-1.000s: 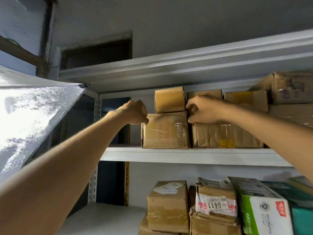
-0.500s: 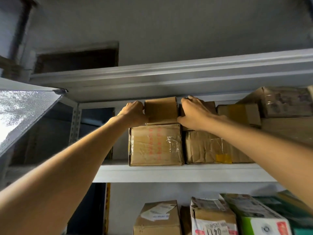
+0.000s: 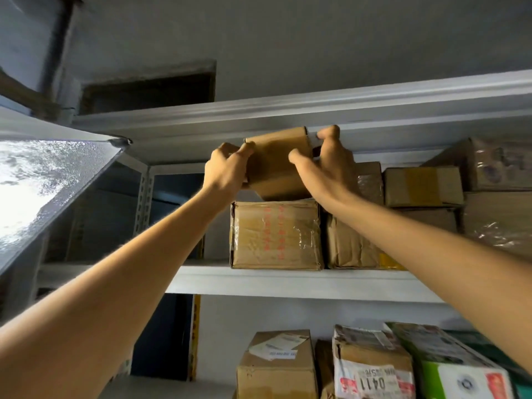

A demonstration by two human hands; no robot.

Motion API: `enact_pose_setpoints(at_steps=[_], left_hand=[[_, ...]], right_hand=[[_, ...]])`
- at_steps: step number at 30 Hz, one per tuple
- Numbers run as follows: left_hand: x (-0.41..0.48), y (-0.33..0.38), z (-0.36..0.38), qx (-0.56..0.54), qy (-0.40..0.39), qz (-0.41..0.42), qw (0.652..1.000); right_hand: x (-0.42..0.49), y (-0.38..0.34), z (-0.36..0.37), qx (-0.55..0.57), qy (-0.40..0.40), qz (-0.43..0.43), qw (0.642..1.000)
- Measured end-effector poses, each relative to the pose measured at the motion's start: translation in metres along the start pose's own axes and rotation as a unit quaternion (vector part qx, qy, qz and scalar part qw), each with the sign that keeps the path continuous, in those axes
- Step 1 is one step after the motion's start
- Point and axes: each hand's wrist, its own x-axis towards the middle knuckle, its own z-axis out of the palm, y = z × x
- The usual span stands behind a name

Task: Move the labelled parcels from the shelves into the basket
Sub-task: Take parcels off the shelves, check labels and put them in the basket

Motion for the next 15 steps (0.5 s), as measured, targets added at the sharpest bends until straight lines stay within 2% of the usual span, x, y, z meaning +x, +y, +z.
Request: enact_pose_setpoints(at_steps=[5,10,15], left_hand=[[-0.017,0.010,-0.006,-0.054,-0.042,-0.086,0.994],[-0.031,0.010,-0.003,-0.042,-0.043,-0.074,0.995],[-0.054,-0.009,-0.006,-0.077,-0.126,-0.047,0.988]], right_hand=[[-0.012,0.000,-0.002,0.043,0.000,0.001,0.999],[-0.032,0.015,-0.004,0.117,0.008,0.032,0.993],[-0.051,0.034,-0.022,0.150,-0.019,0.023,0.988]])
